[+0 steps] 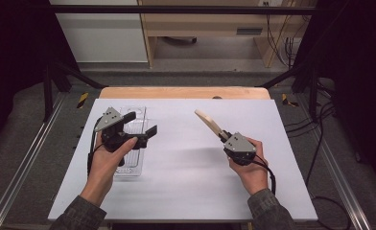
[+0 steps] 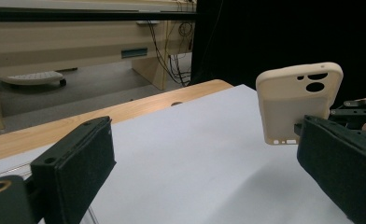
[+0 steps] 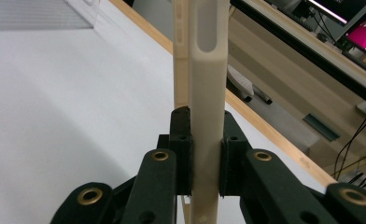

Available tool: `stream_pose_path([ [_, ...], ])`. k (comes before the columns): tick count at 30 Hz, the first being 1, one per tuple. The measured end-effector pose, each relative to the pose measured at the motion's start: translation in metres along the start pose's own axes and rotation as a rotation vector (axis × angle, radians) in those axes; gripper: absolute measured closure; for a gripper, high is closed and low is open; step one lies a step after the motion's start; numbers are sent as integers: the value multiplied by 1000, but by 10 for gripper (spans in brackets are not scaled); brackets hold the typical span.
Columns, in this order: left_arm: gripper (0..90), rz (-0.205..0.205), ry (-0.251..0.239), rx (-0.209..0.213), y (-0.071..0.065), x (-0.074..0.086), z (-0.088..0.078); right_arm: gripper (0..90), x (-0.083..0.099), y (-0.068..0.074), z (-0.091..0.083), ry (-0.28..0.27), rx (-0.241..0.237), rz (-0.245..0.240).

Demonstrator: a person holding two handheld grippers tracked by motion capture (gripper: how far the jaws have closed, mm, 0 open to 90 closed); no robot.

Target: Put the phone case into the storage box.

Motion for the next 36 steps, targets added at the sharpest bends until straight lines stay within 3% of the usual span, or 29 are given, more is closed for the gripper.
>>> stream_pose_path([
  [6, 27, 10, 2, 22, -4, 2, 1, 794, -1, -4, -1, -20, 2, 72],
  [24, 24, 51, -17, 38, -20, 4, 8, 794, -5, 4, -4, -75, -25, 178],
  [36, 22, 69, -52, 52, -41, 2, 19, 794, -15, 11, -5, -152, -31, 266],
])
Point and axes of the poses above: each handheld gripper's, and its own axes: z roughly forward along the jaws, x roughly out of its underside, y roughly to its left, the point moved 7 cm from there along z, roughly forward along the jaws
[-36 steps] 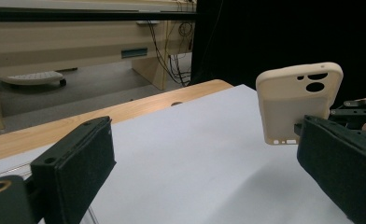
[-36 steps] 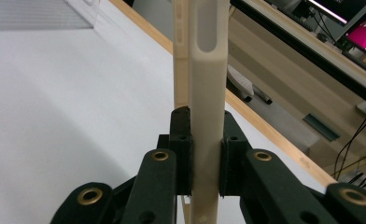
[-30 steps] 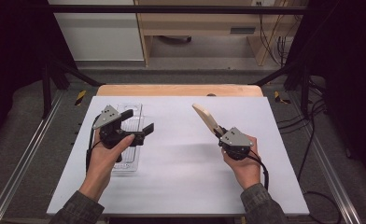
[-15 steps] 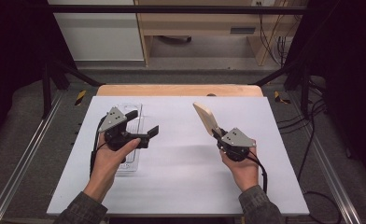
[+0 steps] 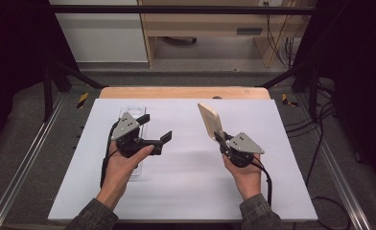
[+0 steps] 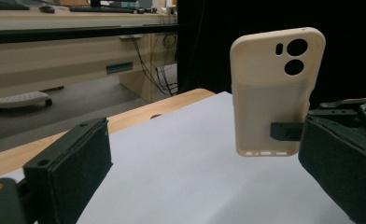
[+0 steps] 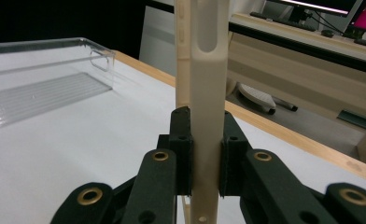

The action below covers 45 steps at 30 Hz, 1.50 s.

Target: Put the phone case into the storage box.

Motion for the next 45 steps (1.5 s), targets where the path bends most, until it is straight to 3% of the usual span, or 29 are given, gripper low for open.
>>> stream_pose_path([
  [12, 20, -7, -35, 11, -14, 2, 19, 794, 6, 14, 7, -40, -39, 62],
  [19, 19, -25, -43, 28, -24, 7, 26, 794, 9, 29, 9, -30, -70, 57],
  [28, 19, -34, -34, 50, -31, 15, 32, 794, 12, 38, 10, -25, -87, 62],
  [36, 18, -89, -50, 54, -35, 16, 40, 794, 12, 49, 12, -25, -115, 51],
  [45, 17, -87, -46, 64, -39, 17, 43, 793, 12, 57, 13, -26, -135, 38],
])
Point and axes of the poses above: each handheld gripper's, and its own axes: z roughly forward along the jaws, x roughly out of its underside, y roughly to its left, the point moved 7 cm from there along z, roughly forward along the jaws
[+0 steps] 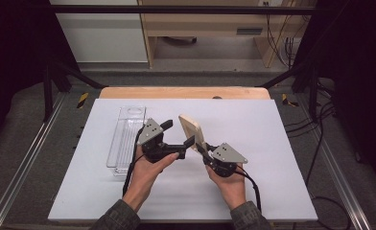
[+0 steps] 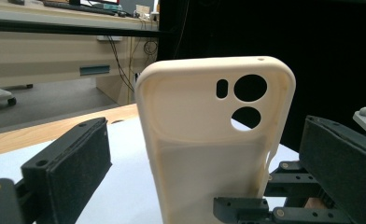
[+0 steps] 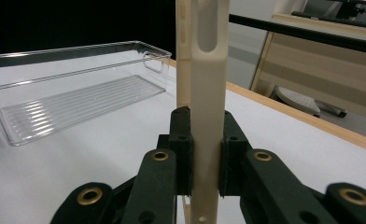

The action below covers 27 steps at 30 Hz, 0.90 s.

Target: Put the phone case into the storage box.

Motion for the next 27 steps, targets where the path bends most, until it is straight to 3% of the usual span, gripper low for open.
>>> stream_pose_path([
  [27, 25, -21, -6, -6, -2, 6, 15, 793, 1, 14, 4, 13, -33, -24],
])
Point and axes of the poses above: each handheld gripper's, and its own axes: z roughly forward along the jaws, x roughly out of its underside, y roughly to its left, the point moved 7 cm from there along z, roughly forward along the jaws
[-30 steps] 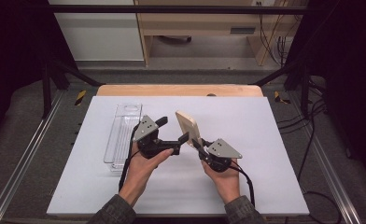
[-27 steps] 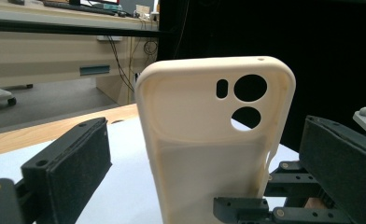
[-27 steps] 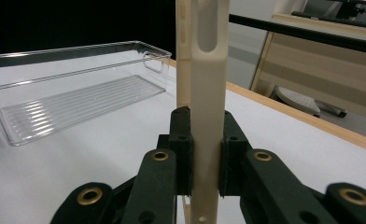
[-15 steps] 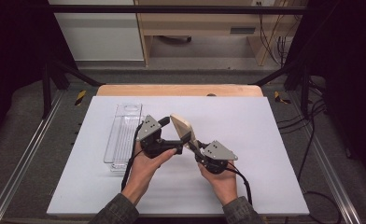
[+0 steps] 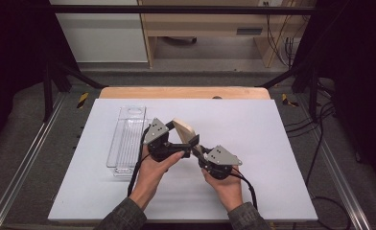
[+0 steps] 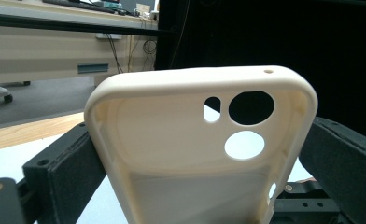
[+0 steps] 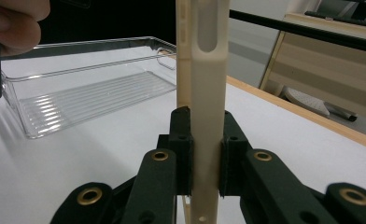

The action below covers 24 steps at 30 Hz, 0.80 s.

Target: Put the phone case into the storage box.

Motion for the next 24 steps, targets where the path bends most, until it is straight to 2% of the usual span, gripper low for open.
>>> stream_pose_path([
  [15, 99, -13, 11, -14, 3, 0, -1, 793, 2, 0, 2, 6, -1, -1],
  [24, 110, 5, 3, -11, 1, -2, -3, 790, 1, 0, 1, 2, 6, -13],
])
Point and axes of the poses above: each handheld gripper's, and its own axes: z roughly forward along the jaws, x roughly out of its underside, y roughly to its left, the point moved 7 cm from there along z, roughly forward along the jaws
